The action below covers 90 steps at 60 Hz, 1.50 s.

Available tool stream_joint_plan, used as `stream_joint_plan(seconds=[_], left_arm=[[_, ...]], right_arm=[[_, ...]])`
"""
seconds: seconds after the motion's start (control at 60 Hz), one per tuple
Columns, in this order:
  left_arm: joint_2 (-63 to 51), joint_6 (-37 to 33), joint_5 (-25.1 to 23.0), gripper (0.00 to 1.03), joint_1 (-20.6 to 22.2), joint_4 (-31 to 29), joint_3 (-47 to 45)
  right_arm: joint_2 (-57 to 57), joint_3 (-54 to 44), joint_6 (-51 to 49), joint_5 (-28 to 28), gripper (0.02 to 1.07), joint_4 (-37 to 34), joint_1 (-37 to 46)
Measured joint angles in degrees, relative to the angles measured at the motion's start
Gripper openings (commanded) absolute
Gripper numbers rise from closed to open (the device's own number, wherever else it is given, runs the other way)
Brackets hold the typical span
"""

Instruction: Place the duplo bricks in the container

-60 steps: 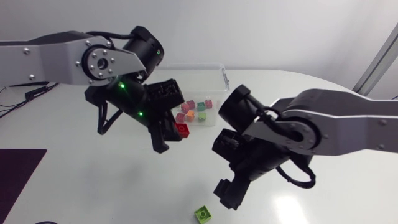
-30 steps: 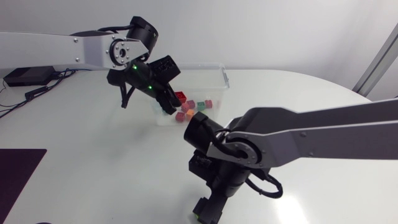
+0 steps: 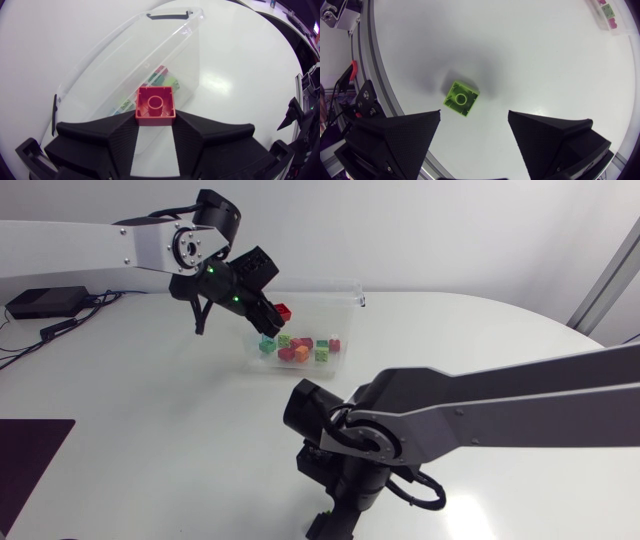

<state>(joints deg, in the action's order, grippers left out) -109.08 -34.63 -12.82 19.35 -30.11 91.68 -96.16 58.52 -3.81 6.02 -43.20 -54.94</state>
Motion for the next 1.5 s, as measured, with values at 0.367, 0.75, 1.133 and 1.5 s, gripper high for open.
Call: stream_joint_plan(seconds=[0.367, 0.75, 1.133, 1.5], left_arm=[[4.11, 0.02, -0.04, 0.34, 3.23, -2.45, -0.59], [7.82, -0.02, -0.02, 0.34, 2.64, -2.84, -2.32], [-8.15, -0.44, 5.11, 0.36, -3.87, -3.41, 15.37], [-13.79, -1.77, 6.03, 0.93, -1.75, -7.69, 17.81]], right_arm=[[0.00, 0.00, 0.00, 0.00, 1.00, -0.04, 0.00], [0.00, 0.11, 0.22, -0.02, 1.00, -1.22, -0.98], [0.00, 1.05, 0.42, -0.04, 1.00, -1.70, -1.38], [0.00, 1.22, 0.48, -0.07, 1.00, -1.92, -1.38]])
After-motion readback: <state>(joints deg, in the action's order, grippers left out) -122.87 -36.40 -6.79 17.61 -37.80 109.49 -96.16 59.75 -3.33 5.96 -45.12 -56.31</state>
